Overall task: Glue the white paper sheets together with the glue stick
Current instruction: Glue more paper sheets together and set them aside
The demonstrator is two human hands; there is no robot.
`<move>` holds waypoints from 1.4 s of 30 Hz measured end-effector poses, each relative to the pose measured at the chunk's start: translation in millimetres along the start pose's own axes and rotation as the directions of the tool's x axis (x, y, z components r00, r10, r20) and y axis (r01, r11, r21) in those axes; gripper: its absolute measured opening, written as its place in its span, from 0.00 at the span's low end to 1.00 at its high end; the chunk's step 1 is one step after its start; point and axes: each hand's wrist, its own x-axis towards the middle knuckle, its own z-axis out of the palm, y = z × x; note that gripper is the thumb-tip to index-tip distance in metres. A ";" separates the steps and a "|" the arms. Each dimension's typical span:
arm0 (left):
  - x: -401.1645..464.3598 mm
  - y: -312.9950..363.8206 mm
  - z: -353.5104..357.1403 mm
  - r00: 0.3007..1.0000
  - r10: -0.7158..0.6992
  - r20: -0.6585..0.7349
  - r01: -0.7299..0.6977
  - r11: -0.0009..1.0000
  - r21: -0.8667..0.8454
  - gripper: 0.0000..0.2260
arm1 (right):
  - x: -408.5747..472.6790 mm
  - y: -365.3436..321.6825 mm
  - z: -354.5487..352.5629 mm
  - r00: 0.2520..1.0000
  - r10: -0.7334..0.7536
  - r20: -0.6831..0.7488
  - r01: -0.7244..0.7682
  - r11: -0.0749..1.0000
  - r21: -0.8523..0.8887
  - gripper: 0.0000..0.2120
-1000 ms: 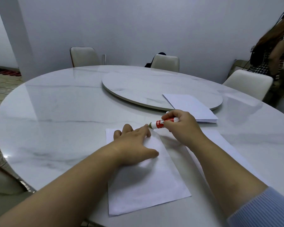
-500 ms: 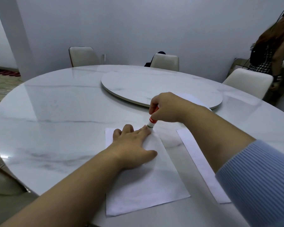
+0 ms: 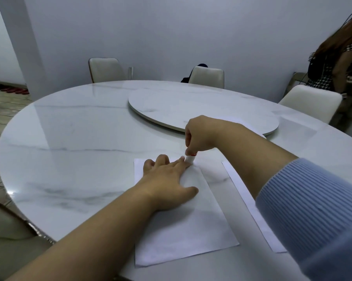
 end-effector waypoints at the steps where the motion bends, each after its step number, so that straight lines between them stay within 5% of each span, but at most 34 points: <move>1: -0.6 0.1 0.1 1.000 -0.006 0.004 0.006 1.000 0.004 0.33 | -3.0 4.7 0.8 1.000 0.000 -0.010 0.000 1.000 0.021 0.13; 5: -2.0 1.6 0.7 0.999 -0.027 0.026 0.026 0.999 0.045 0.35 | -20.7 33.5 17.5 0.982 0.170 -0.084 -0.118 0.895 0.431 0.12; 8: -1.8 1.5 1.4 0.998 -0.044 0.040 0.041 0.997 0.068 0.36 | -31.8 54.7 48.2 0.916 0.400 0.029 -0.231 0.468 0.853 0.14; 11: -2.0 1.6 2.2 0.998 -0.039 0.038 0.036 0.996 0.087 0.34 | -30.8 62.2 65.8 0.864 0.478 0.159 -0.265 0.163 0.950 0.11; 16: -2.4 2.2 0.7 0.998 -0.047 0.044 0.044 0.997 0.065 0.33 | -29.6 60.4 64.3 0.885 0.419 0.203 -0.186 -0.081 0.979 0.08; 18: -2.7 3.4 0.3 0.998 -0.051 0.048 0.047 0.996 0.070 0.32 | -33.2 59.7 62.2 0.895 0.425 0.137 -0.134 -0.036 0.990 0.09; 23: -1.7 5.1 -2.4 0.996 -0.038 0.077 0.028 0.992 0.123 0.27 | -42.7 49.3 55.4 0.881 0.432 -0.192 -0.029 0.456 0.890 0.12; 25: -1.2 3.7 -4.1 0.995 -0.037 0.098 0.026 0.993 0.117 0.26 | -44.4 43.1 54.5 0.891 0.397 -0.221 -0.041 0.555 0.831 0.11; 33: -0.5 2.2 -3.7 0.990 -0.055 0.129 0.039 0.991 0.126 0.25 | -58.1 53.1 50.3 0.935 0.327 -0.136 -0.070 0.548 0.833 0.09; 42: -0.9 4.4 -7.0 0.981 -0.084 0.176 0.064 0.991 0.116 0.26 | -104.5 73.4 47.5 0.995 0.080 0.065 -0.097 0.511 0.854 0.10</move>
